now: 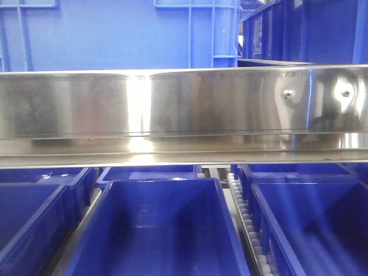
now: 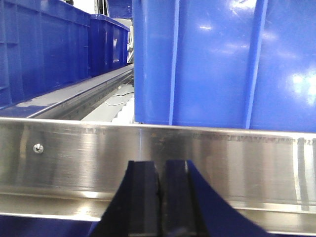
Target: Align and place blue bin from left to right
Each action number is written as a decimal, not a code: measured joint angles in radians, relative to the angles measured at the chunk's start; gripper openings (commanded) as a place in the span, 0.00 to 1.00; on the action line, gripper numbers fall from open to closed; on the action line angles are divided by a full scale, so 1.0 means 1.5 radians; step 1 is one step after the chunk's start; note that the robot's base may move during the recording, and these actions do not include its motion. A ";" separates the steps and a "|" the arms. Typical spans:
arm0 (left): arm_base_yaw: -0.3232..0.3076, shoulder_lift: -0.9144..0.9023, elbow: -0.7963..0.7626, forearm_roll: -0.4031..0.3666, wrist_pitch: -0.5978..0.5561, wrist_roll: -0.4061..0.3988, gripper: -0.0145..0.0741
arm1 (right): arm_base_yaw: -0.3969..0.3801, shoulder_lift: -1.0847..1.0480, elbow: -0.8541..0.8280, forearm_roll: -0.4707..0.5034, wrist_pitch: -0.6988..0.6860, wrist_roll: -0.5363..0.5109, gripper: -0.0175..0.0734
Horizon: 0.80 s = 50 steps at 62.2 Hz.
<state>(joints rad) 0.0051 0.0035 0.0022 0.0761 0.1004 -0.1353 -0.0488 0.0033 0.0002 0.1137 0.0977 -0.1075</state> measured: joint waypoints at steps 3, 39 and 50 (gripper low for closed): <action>0.000 0.000 0.000 0.000 0.000 0.000 0.04 | 0.000 0.000 0.000 0.000 0.000 0.000 0.02; 0.000 0.000 0.000 0.000 0.000 0.000 0.04 | 0.000 0.000 0.000 0.000 -0.010 0.000 0.02; 0.000 0.000 0.000 0.000 0.000 0.000 0.04 | 0.000 0.000 0.000 0.003 -0.013 0.000 0.02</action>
<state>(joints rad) 0.0051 0.0035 0.0022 0.0761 0.1004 -0.1353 -0.0488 0.0033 0.0002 0.1181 0.0784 -0.1075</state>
